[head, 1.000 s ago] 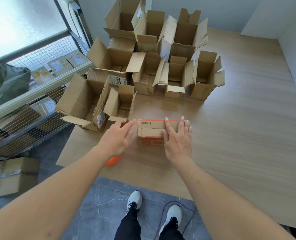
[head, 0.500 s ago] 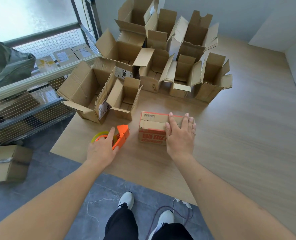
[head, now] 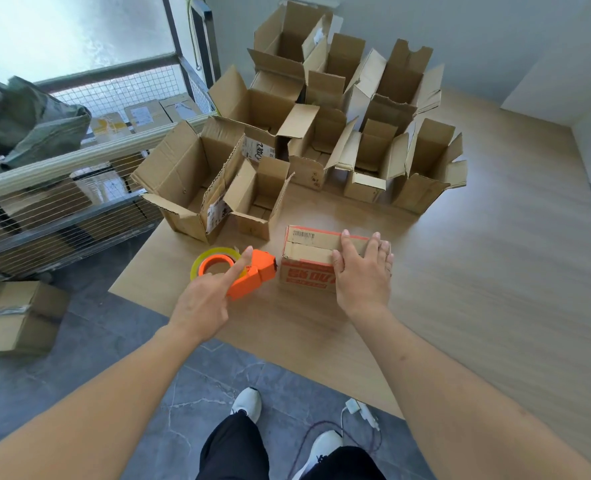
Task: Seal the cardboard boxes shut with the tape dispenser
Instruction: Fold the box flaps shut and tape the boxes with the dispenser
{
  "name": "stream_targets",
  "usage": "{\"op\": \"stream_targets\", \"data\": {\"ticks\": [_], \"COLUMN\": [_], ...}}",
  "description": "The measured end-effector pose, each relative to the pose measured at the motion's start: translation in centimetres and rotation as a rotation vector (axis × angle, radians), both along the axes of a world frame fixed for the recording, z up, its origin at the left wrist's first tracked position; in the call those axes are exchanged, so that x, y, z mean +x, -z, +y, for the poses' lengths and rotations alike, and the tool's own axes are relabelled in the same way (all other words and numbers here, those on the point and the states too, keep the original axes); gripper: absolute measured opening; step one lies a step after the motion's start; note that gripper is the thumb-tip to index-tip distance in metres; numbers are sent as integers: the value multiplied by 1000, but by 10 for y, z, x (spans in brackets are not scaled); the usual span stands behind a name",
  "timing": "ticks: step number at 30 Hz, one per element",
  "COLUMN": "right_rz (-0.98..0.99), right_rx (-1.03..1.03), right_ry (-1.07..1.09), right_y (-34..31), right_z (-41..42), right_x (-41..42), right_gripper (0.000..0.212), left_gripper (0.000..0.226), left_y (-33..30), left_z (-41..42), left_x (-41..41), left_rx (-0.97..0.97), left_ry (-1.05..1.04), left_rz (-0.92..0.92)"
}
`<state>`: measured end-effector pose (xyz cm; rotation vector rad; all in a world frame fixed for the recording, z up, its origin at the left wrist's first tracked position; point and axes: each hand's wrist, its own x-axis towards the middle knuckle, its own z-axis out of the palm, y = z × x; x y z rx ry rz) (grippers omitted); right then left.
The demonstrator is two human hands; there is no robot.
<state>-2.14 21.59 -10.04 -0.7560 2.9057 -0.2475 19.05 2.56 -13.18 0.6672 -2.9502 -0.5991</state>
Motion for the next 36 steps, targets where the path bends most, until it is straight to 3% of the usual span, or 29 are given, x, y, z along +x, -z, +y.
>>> {"op": "stream_targets", "data": {"ticks": [7,18,26,32,34,36], "right_rz": [-163,-383,-350,-261,-222,-326], "right_rx": [24,7,0,137,38,-133], "right_ry": [-33,-96,-151,-244,-286,-303], "right_y": [-21,-43,-66,-89,-86,-79], "right_z": [0,7,0,-8,-13,-19], "right_x": [-12,-38,-69,-81,-81,-81], "right_gripper": [54,47,40,42,47,60], "left_gripper": [101,84,90,93,92,92], "left_y": [-46,-100,-93,-88,-87,-87], "left_z": [-9,-6,-5,-9,-11,-12], "left_x": [13,-49,-94,-106,-108,-110], "left_rx": [-37,-255,-344,-365,-364,-365], "left_ry": [119,447,648,737,756,764], "left_rz": [175,94,52,44,48,51]}}
